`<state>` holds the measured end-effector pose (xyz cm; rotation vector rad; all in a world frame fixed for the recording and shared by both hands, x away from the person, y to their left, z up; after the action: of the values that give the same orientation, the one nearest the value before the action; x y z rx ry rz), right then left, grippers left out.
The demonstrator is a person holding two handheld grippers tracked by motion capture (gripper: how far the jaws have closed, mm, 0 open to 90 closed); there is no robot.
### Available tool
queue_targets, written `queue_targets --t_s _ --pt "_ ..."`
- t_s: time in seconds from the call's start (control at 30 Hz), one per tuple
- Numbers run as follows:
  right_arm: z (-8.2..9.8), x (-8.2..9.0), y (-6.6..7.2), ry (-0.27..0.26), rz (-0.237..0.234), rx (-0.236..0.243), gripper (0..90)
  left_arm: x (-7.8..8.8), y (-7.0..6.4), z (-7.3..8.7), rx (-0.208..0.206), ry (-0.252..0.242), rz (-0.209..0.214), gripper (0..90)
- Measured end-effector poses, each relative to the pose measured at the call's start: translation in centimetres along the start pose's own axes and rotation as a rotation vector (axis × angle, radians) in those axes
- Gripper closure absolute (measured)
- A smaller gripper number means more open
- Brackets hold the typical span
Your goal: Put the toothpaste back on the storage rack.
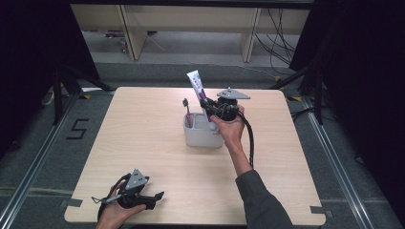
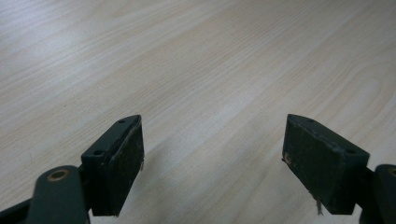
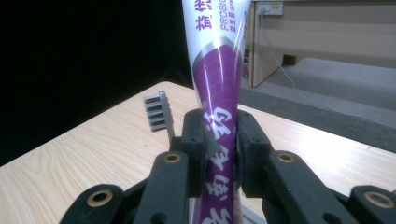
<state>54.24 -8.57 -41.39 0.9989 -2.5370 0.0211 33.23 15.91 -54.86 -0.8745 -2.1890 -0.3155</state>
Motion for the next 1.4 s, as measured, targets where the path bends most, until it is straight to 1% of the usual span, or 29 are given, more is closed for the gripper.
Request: queue_targets --t_s 0.03,0.07,0.13,0.2,0.27,0.3,0.33,0.4,0.47,0.53,0.6,0.63,0.7,0.73,0.77,0.8,0.83,0.9,0.93,0.97,1.03,1.07,1.13,1.17,1.2,1.23,1.27,1.37,1.4 --pt "0.0 0.0 0.0 0.004 0.006 -0.006 76.6 0.1 0.0 0.1 -0.004 0.004 0.004 20.2" --pt "0.0 -0.1 0.0 -0.008 0.016 0.011 76.6 0.1 0.0 0.1 -0.001 0.004 0.005 20.2" --pt "0.2 -0.3 0.1 0.005 0.007 -0.011 76.6 0.1 -0.1 0.0 0.005 0.003 0.009 20.2" --pt "0.3 -0.4 0.1 0.002 0.018 -0.019 76.5 0.1 0.0 0.1 -0.005 0.008 0.005 20.2" --pt "0.5 -0.7 -0.1 0.002 0.016 -0.010 76.5 0.0 -0.1 0.1 0.005 -0.004 0.008 20.2" --pt "0.7 -0.7 0.0 0.007 0.019 -0.032 76.5 0.1 -0.1 0.0 0.005 -0.001 0.008 20.2" --pt "0.7 -0.8 -0.2 0.000 0.028 -0.015 76.5 0.1 -0.1 0.0 0.000 0.000 0.010 20.2" --pt "0.9 -1.0 -0.1 0.013 0.019 -0.025 76.4 0.1 -0.2 0.2 -0.002 0.008 0.011 20.2" --pt "1.2 -1.2 -0.2 0.022 0.023 -0.017 76.4 0.1 -0.1 0.1 -0.005 0.006 0.003 20.2" --pt "1.4 -1.4 0.0 0.022 0.016 -0.037 76.4 0.1 -0.1 0.1 -0.007 0.009 0.003 20.2" --pt "1.5 -1.6 -0.2 0.020 0.024 -0.017 76.4 0.2 -0.1 0.2 -0.008 0.015 0.005 20.2" --pt "1.7 -1.6 -0.1 0.042 0.022 -0.020 76.4 0.2 -0.1 0.2 -0.009 0.014 0.010 20.2" --pt "1.9 -1.8 0.0 0.047 0.019 -0.020 76.3 0.1 -0.2 0.1 -0.002 0.001 0.012 20.2" --pt "2.0 -1.8 0.0 0.051 0.033 -0.016 76.3 0.1 -0.3 0.2 -0.001 0.006 0.011 20.2" --pt "2.1 -1.9 -0.1 0.050 0.029 0.000 76.3 0.1 -0.3 0.2 -0.004 0.004 0.012 20.2" --pt "2.3 -1.9 -0.1 0.063 0.035 -0.007 76.3 0.1 -0.3 0.2 -0.004 0.002 0.011 20.2" --pt "2.4 -2.0 0.0 0.076 0.025 -0.008 76.2 0.2 -0.3 0.2 -0.006 0.002 0.012 20.2" --pt "2.5 -2.1 -0.1 0.086 0.036 0.024 76.1 0.1 -0.2 0.2 -0.008 0.007 0.012 20.2" --pt "2.6 -2.1 0.0 0.095 0.024 0.017 76.1 0.1 -0.3 0.3 -0.006 0.007 0.012 20.2" --pt "2.8 -2.1 -0.1 0.102 0.025 0.026 76.2 0.2 -0.2 0.3 -0.015 0.015 0.012 20.1" --pt "2.9 -2.2 -0.1 0.100 0.045 0.022 76.2 0.1 -0.3 0.2 -0.008 0.005 0.011 20.1" --pt "3.0 -2.1 0.0 0.110 0.033 0.013 76.2 0.1 -0.3 0.2 -0.009 0.007 0.012 20.2" --pt "2.9 -2.0 -0.1 0.105 0.029 0.032 76.3 0.1 -0.3 0.3 -0.011 0.015 0.014 20.1" --pt "2.9 -2.0 -0.3 0.104 0.021 0.064 76.3 0.1 -0.3 0.3 -0.015 0.020 0.013 20.1" --pt "2.9 -2.0 -0.2 0.112 0.016 0.068 76.3 0.1 -0.3 0.3 -0.021 0.020 0.013 20.1" --pt "3.0 -1.8 0.0 0.129 0.015 0.033 76.3 0.1 -0.2 0.3 -0.021 0.023 0.009 20.1" --pt "3.0 -1.8 -0.2 0.127 0.019 0.065 76.2 0.1 -0.3 0.3 -0.021 0.023 0.012 20.1" --pt "3.3 -1.6 0.0 0.162 0.014 0.057 75.7 0.1 -0.3 0.3 -0.019 0.019 0.015 20.1" --pt "3.4 -1.7 -0.1 0.154 0.012 0.060 75.6 0.1 -0.3 0.3 -0.014 0.015 0.011 20.1"
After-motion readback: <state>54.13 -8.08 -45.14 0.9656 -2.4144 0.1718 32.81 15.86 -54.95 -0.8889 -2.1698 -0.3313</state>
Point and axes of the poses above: each handheld gripper's, and its own axes: x roughly backward along the jaws, z roughly out of its underside, y roughly to its left, the point moved 5 cm from there along -x, roughly forward along the jaws, and after that the axes turned 5 degrees about y, right-handed, at the moved point
